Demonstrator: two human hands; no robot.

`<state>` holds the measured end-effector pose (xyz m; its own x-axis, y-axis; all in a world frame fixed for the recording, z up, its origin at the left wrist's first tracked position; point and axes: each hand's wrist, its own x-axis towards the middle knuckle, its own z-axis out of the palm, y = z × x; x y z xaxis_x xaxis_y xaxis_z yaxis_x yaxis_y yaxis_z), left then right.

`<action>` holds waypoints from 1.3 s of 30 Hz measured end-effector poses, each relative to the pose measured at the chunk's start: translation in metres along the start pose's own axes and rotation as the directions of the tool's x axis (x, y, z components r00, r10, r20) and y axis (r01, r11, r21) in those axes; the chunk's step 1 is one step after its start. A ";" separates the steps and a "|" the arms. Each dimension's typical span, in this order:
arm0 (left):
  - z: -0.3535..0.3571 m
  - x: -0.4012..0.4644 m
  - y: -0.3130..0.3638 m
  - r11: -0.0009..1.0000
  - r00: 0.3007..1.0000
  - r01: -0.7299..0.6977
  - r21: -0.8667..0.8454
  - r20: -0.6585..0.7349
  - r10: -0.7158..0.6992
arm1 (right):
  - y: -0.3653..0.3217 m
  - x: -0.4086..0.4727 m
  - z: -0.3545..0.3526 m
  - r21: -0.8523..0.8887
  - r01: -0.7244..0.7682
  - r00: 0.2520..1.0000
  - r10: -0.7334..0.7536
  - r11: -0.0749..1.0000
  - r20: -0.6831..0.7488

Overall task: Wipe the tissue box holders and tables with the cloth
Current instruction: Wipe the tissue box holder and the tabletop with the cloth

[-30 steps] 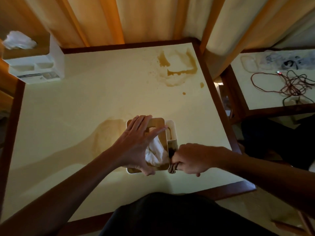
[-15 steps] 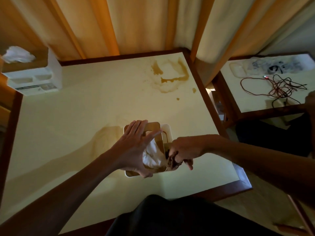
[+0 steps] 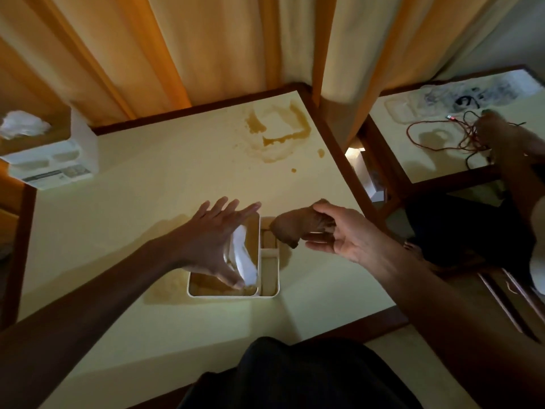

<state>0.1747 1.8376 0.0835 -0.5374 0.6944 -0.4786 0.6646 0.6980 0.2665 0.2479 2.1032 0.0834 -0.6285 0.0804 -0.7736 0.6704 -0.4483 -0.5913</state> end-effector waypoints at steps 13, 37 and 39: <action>0.023 -0.007 0.001 0.968 0.999 0.012 0.249 -0.050 0.000 | 0.038 -0.006 0.058 -0.647 0.361 0.907 -0.415 0.672 0.075; 0.068 -0.027 0.021 0.990 0.924 0.133 -0.041 -0.357 -0.139 | -0.007 0.020 0.132 -0.714 -0.312 0.916 0.398 0.627 -0.051; 0.069 -0.027 0.021 0.991 0.924 0.127 -0.033 -0.359 -0.131 | -0.016 0.024 0.135 -0.715 -0.319 0.908 0.417 0.621 -0.043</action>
<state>0.2388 1.8215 0.0445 -0.7699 0.6134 -0.1763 0.5732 0.7860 0.2315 0.1686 1.9920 0.1054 -0.2740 -0.0759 -0.9587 0.8994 0.3327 -0.2834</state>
